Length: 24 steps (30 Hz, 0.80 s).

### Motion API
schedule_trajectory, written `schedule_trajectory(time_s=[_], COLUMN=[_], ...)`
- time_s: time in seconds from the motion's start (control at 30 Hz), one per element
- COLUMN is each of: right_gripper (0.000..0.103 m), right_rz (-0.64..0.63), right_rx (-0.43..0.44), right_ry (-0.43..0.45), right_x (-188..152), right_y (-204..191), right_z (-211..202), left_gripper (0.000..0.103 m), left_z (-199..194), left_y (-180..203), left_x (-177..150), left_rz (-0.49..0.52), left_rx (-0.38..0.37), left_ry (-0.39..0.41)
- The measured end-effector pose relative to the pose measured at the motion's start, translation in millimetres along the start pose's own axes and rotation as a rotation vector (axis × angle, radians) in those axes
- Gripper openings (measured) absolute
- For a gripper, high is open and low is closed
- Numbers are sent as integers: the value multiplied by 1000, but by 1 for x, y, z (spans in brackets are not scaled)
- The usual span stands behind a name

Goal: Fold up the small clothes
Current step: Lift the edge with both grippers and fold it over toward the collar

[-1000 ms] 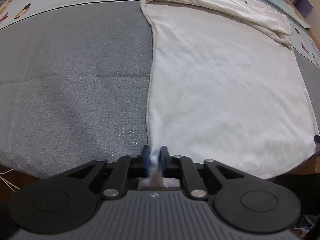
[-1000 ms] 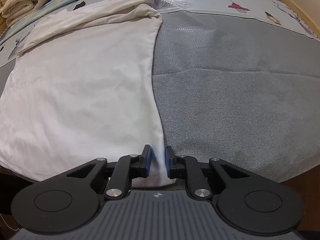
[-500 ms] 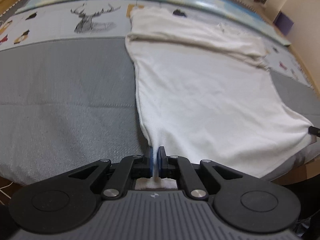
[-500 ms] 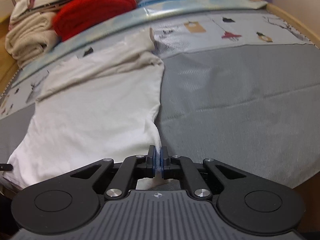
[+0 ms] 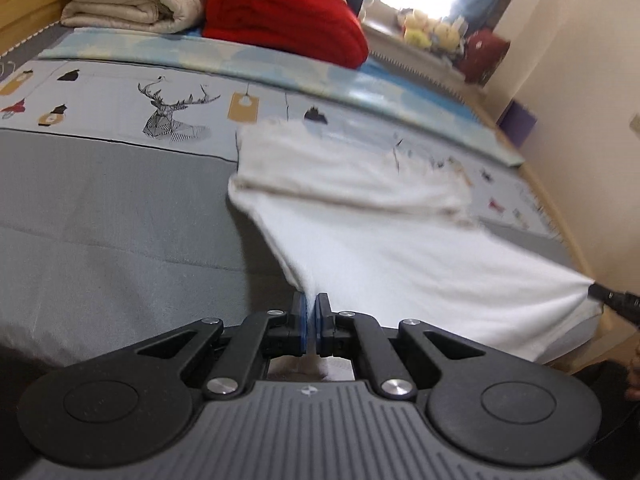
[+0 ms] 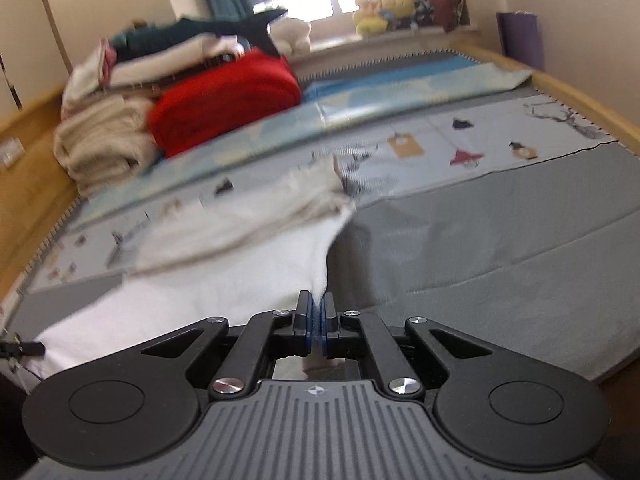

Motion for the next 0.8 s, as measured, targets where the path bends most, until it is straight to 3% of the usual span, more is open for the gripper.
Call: schedule_trajectory(time_s=[0.13,0.27,0.47,0.63,0.8], right_gripper=[3,3,3,3,3], right_rz=[43,54,73,69,56], right_rx=[21,9,-37,-77,-114], right_ry=[56,53,-1,-63,-127], right_x=[17,31,63,104,139], right_y=[2,10,28,44,53], right_z=[-33,-28,31,103,183], left_gripper=[4,4,4,4,4], left_z=[-15,11,84,155,228], left_y=[-6,-12,-17,-12,-28], left_x=[11,29,97,162,189], left_rz=[-60,-40,7,86,50], left_rx=[-23,29,74,118,161], left_ry=[9,-26,-68,-115,-182])
Point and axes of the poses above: each gripper's, at about its wrist camera, not at the fingertips, and z roughly the way its jaws point, y to its right, x to its top, the point moved 8 cm from there along z, roughly the way its jaws point, and after that the axes turned 4 degrees about x, right-handed, at the moved point
